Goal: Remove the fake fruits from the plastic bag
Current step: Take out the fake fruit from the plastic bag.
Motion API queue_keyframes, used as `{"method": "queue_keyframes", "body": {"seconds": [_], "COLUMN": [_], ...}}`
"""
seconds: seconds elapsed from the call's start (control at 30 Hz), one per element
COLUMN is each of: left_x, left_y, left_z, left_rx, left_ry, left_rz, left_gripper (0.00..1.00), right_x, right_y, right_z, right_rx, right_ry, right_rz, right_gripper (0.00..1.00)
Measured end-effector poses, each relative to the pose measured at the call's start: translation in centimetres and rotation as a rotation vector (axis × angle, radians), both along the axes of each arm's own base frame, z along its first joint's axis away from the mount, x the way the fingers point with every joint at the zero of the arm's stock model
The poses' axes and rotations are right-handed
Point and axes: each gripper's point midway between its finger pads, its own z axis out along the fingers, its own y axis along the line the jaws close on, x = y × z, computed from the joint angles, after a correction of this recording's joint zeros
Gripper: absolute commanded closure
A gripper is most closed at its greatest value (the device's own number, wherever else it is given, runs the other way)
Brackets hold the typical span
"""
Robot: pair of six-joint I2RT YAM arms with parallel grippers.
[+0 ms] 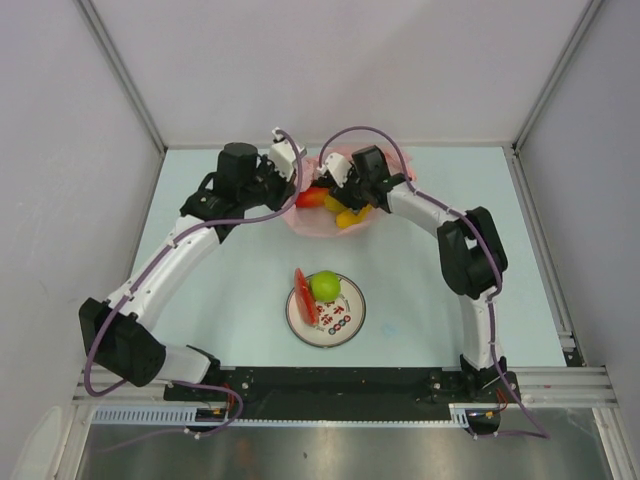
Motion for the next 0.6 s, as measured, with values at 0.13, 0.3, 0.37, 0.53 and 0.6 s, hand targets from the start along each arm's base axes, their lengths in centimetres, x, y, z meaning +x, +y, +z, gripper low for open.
{"method": "queue_keyframes", "body": {"seconds": [0.13,0.3,0.37,0.53,0.6], "left_x": [-0.7,-1.8,-2.2,-2.5,-2.6], "left_y": [-0.4,-1.6,-1.9,-2.1,-2.1], "left_z": [-0.9,-0.9,-1.0,-1.1,-1.2], "left_rx": [-0.006,-0.038,-0.046,-0.051,-0.049], "left_ry": [0.030,0.060,0.070,0.079,0.083], "left_rz": [-0.034,-0.114,-0.137,-0.156,-0.156], "left_gripper": [1.00,1.00,1.00,1.00,1.00], "right_x": [3.4,6.7,7.3,8.2,7.9], "right_y": [0.2,1.7,2.0,2.4,2.6], "right_z": [2.1,3.8,2.9,-0.8,-1.7], "right_rx": [-0.001,-0.019,-0.045,-0.123,-0.134], "right_ry": [-0.097,-0.216,-0.236,-0.198,-0.165], "right_rz": [0.023,0.072,0.078,0.111,0.128], "right_gripper": [0.36,0.16,0.13,0.09,0.09]}}
